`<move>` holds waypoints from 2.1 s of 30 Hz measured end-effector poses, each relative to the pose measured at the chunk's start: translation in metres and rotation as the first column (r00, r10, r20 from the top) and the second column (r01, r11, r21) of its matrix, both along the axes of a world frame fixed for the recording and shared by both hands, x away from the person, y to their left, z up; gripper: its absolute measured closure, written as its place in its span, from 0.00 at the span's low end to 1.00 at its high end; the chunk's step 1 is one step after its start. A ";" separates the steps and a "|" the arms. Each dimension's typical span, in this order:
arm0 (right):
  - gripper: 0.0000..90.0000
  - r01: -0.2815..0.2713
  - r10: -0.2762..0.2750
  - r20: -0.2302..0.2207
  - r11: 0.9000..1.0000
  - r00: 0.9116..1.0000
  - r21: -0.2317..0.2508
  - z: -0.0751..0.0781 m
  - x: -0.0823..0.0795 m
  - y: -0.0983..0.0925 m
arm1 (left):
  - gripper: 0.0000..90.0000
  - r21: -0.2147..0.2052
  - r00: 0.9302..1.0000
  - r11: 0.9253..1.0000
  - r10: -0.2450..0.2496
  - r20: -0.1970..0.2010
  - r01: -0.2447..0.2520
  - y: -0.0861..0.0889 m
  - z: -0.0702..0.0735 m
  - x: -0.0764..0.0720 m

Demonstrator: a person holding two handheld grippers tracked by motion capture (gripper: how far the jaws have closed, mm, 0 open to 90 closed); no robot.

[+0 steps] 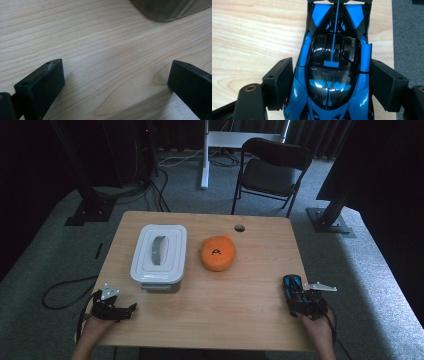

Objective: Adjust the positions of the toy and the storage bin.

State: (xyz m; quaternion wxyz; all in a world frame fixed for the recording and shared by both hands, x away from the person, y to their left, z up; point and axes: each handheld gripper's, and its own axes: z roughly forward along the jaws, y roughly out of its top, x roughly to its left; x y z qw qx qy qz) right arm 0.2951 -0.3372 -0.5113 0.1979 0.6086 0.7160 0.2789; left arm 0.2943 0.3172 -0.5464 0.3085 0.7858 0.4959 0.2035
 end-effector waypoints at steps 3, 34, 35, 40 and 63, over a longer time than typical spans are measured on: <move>0.26 -0.006 0.006 -0.011 1.000 1.000 -0.002 -0.002 -0.004 -0.002 | 0.02 0.000 1.000 1.000 0.000 0.000 0.000 0.000 0.000 0.000; 0.21 -0.021 0.020 0.033 0.999 0.999 0.039 -0.002 -0.016 -0.012 | 0.02 0.001 1.000 1.000 0.001 0.000 -0.001 0.000 0.000 0.000; 0.21 -0.021 0.020 0.033 0.999 0.999 0.039 -0.002 -0.016 -0.012 | 0.02 0.001 1.000 1.000 0.001 0.000 -0.001 0.000 0.000 0.000; 0.20 -0.033 0.029 0.069 0.998 0.997 0.050 0.010 -0.011 -0.008 | 0.02 0.001 1.000 1.000 0.001 0.000 -0.001 0.000 0.000 0.000; 0.16 -0.183 0.167 0.149 0.979 0.975 0.095 0.043 0.044 0.048 | 0.02 -0.001 1.000 1.000 0.002 0.001 -0.002 0.000 0.000 0.000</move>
